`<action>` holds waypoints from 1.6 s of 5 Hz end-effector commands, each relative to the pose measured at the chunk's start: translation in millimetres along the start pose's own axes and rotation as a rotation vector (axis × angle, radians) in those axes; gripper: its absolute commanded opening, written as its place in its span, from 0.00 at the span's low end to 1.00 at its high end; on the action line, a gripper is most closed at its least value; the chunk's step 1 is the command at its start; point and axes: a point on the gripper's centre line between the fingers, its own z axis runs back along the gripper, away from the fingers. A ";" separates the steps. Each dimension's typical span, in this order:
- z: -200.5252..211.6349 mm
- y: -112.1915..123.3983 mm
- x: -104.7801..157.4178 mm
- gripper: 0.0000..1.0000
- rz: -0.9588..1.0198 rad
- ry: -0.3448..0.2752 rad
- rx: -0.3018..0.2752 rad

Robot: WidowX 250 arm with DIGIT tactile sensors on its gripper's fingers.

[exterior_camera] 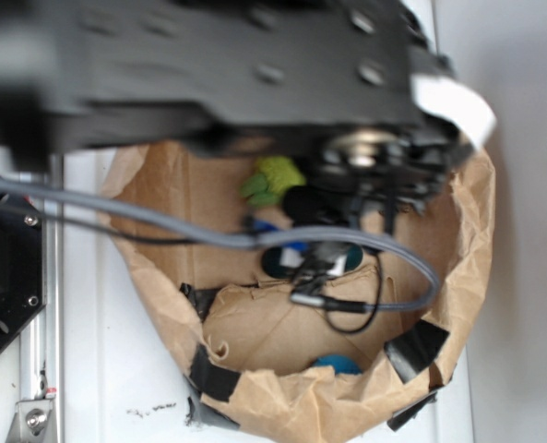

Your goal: Grab the pink bunny.

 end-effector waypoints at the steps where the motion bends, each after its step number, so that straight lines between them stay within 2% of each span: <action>1: -11.7 24.4 15.1 1.00 0.032 -0.079 -0.035; 2: -15.3 15.1 7.6 1.00 -0.003 -0.090 -0.022; 4: -19.2 18.7 1.2 1.00 0.017 -0.081 -0.018; 5: -23.3 21.7 -3.6 1.00 0.026 -0.070 -0.012; 6: -25.6 35.1 -9.3 1.00 0.079 -0.054 -0.003; 7: -25.0 49.1 -15.6 1.00 0.117 -0.049 0.032; 8: -21.6 56.2 -17.0 1.00 0.126 -0.049 0.129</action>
